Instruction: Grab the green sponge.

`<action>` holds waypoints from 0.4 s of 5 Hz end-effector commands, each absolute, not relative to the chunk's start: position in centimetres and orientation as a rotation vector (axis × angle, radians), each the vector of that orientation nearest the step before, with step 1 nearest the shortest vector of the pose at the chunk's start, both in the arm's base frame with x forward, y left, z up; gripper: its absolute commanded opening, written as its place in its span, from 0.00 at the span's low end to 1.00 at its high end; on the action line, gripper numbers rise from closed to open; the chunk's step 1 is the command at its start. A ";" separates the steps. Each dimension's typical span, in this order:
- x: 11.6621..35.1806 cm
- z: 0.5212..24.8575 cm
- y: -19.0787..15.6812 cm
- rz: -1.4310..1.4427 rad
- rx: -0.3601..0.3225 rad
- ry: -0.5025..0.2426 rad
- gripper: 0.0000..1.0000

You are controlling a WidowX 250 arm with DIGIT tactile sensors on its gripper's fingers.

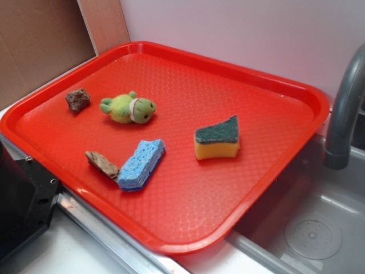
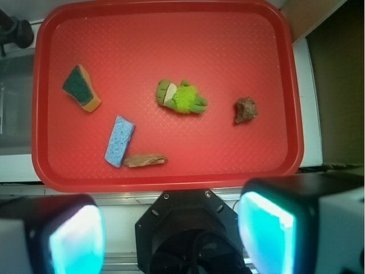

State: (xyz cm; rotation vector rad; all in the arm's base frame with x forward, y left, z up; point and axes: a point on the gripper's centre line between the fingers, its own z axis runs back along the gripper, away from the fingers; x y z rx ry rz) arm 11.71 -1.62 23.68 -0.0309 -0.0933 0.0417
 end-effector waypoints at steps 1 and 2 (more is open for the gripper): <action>11.7 23.7 -1.6 0.042 -0.031 -0.093 1.00; 13.0 23.2 -1.8 0.006 -0.009 -0.108 1.00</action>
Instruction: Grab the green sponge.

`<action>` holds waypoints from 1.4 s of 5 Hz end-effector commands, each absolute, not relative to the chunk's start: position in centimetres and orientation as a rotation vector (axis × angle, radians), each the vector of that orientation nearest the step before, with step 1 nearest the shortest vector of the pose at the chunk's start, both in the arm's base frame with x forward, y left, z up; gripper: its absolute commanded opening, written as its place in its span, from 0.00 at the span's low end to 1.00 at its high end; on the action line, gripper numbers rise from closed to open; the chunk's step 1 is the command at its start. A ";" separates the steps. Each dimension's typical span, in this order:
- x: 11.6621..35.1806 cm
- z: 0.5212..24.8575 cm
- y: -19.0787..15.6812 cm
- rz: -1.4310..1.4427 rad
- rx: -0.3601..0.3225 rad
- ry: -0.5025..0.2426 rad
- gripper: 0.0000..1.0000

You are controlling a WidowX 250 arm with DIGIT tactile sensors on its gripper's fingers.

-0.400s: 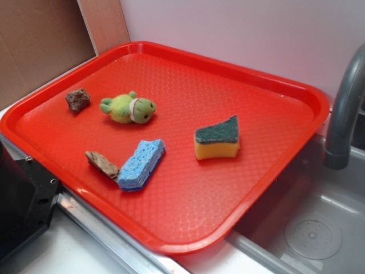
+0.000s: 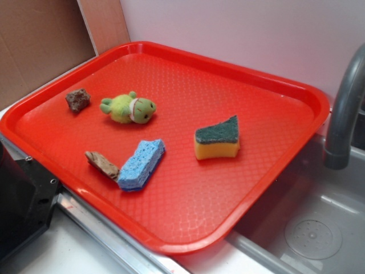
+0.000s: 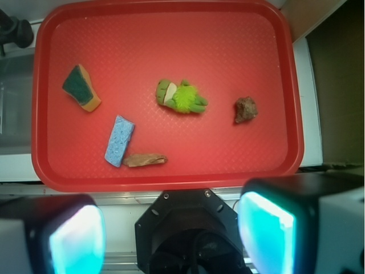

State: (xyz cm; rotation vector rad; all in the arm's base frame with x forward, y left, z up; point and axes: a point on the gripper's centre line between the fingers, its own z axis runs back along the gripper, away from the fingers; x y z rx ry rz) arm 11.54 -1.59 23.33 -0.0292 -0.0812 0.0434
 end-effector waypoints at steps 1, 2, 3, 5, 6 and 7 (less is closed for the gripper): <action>16.2 21.5 -2.6 -0.080 0.001 -0.090 1.00; 18.9 19.3 -4.8 -0.157 0.036 -0.089 1.00; 21.7 16.3 -8.1 -0.249 0.023 -0.113 1.00; 22.1 11.6 -12.3 -0.489 -0.093 -0.080 1.00; 22.1 8.8 -13.5 -0.499 -0.045 -0.043 1.00; 22.2 6.5 -14.6 -0.500 -0.006 -0.004 1.00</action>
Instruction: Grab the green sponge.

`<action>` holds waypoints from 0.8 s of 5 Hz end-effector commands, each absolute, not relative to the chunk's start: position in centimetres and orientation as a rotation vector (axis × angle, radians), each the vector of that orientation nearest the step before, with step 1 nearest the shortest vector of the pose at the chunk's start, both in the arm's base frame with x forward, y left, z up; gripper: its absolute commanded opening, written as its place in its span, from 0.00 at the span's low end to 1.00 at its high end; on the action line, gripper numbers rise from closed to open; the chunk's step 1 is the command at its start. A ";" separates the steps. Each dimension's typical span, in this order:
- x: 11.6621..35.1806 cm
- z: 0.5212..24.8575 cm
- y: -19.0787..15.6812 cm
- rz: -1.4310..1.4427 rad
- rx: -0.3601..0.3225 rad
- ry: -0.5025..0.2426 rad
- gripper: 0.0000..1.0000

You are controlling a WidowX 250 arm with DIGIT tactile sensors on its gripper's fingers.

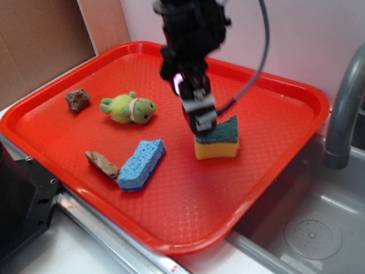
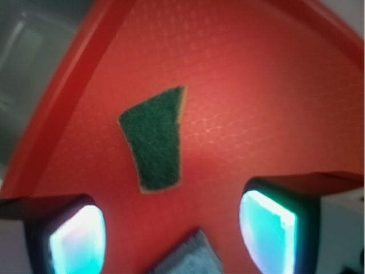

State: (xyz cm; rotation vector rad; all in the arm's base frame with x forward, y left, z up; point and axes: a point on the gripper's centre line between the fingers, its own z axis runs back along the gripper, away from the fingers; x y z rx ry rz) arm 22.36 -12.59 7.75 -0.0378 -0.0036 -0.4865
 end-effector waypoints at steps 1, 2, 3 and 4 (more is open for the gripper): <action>22.4 4.8 -15.1 -0.499 0.013 0.022 1.00; 24.2 3.1 -14.8 -0.466 0.023 0.056 1.00; 24.6 2.5 -14.1 -0.411 0.034 0.055 0.01; 24.8 2.5 -13.6 -0.395 0.026 0.054 0.00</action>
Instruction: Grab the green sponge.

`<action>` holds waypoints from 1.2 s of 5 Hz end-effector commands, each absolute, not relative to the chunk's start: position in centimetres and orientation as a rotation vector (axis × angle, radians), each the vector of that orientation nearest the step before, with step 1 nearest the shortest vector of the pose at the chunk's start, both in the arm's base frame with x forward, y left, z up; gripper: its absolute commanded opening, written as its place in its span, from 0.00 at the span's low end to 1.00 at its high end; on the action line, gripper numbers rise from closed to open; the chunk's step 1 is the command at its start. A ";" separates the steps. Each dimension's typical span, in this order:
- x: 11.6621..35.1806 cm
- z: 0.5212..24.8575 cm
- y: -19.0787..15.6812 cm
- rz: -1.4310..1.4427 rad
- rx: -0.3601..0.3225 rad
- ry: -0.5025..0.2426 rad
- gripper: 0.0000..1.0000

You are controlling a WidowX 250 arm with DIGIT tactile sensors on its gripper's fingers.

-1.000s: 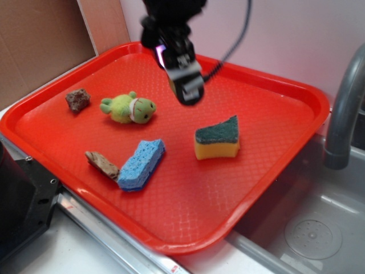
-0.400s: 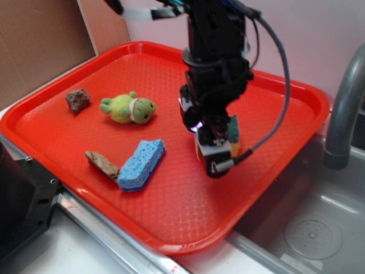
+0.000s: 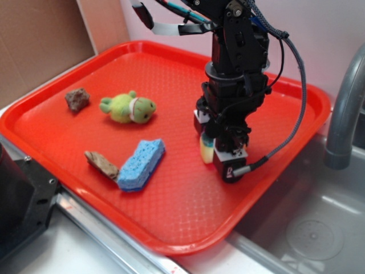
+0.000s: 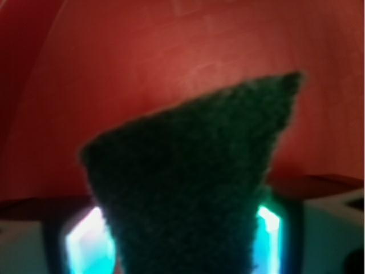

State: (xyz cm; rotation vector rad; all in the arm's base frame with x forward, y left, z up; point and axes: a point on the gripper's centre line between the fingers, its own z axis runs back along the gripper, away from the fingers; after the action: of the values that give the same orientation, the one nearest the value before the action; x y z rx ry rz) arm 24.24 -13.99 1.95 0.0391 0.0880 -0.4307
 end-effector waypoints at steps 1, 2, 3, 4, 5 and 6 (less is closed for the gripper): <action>24.4 4.6 -12.4 -0.395 0.010 0.053 0.00; 23.5 9.4 -9.9 -0.316 0.013 0.055 0.00; 22.8 13.0 -7.0 -0.227 -0.008 0.037 0.00; 21.3 16.3 -3.5 -0.031 -0.009 -0.011 0.00; 19.8 17.6 -0.2 0.117 -0.050 -0.050 0.00; 19.0 17.8 0.4 0.147 -0.013 -0.089 0.00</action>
State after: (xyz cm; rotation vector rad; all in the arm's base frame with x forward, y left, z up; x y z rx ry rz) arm 19.92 1.10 17.09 -0.0138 -0.0522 0.1400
